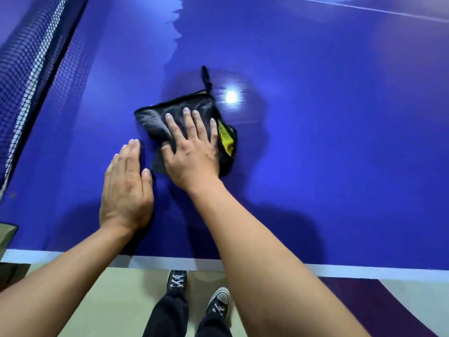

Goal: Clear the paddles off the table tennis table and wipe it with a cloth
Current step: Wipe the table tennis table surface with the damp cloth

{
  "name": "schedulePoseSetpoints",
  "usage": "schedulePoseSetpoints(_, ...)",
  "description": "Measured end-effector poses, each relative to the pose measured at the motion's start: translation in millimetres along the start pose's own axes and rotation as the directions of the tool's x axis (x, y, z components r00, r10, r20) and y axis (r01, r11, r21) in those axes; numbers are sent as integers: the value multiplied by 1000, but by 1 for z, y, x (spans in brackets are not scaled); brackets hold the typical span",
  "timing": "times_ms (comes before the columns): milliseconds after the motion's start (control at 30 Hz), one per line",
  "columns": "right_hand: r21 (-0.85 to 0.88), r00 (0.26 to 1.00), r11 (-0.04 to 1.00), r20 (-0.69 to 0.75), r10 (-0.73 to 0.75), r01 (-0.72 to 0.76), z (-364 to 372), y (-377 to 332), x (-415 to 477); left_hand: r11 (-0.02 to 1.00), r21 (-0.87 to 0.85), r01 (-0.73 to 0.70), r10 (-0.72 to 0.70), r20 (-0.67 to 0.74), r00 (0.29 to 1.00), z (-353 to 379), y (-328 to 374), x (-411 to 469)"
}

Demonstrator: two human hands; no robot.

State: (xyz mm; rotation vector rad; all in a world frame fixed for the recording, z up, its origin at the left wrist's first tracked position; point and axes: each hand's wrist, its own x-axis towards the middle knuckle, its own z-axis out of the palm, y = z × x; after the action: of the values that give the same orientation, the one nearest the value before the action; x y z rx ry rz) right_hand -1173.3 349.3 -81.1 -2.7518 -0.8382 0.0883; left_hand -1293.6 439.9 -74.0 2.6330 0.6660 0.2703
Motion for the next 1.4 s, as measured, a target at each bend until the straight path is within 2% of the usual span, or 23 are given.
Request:
schedulePoseSetpoints(100, 14, 1000, 1000, -6, -12, 12, -12, 36, -10, 1000, 4, -16, 16, 12, 1000, -2, -1, 0)
schedulePoseSetpoints(233, -54, 964, 968, -120, 236, -243, -41, 144, -51, 1000, 4, -13, 13, 11, 1000, -1, -1, -4)
schedulePoseSetpoints(367, -14, 828, 840, -181, 531, -542, -73, 239, -99, 999, 40, -20, 20, -1, 1000, 2, -2, -3)
schedulePoseSetpoints(467, 42, 711, 732, -206, 672, -680, -73, 248, -108, 999, 38, -15, 15, -8, 1000, 5, -3, -4)
schedulePoseSetpoints(533, 57, 673, 697, -215, 708, -715, -67, 229, -98, 999, 33, -16, 16, -16, 1000, 5, -4, -4)
schedulePoseSetpoints(600, 6, 739, 758, -216, 638, -653, -56, 190, -83, 999, 31, -17, 17, -19, 1000, 6, -5, -3)
schedulePoseSetpoints(667, -39, 859, 869, -181, 479, -493, -40, 136, -72, 1000, 17, -11, 11, -15, 1000, 5, -6, -2)
schedulePoseSetpoints(733, -47, 944, 949, -136, 302, -311, -22, 74, -68, 1000, -30, -4, 3, -10, 1000, 3, -5, -2)
schedulePoseSetpoints(867, 0, 998, 1000, -48, 26, -26, -2, -3, -88, 991, -133, 8, -10, -15, 1000, -1, -8, -1)
schedulePoseSetpoints(967, 29, 996, 996, -25, -82, 83, -10, 25, -104, 987, -158, 6, -10, -22, 1000, -1, -9, -3)
schedulePoseSetpoints(1033, 54, 998, 998, -47, -29, 32, -21, 65, -118, 988, -157, 12, -17, -25, 1000, 0, -7, -2)
schedulePoseSetpoints(1133, -3, 976, 984, -126, 178, -180, -44, 139, -152, 986, -165, 13, -12, 11, 1000, -3, -5, -1)
schedulePoseSetpoints(1233, -1, 903, 919, -186, 388, -395, -68, 223, -180, 978, -125, 167, -168, 9, 986, -11, -14, -16)
schedulePoseSetpoints(1300, -1, 888, 899, -154, 434, -439, -77, 255, -186, 967, -28, 254, -255, -43, 966, -21, -32, -47)
schedulePoseSetpoints(1400, 14, 862, 878, -184, 473, -479, -73, 252, -182, 968, 60, 245, -243, -41, 969, -41, -61, -112)
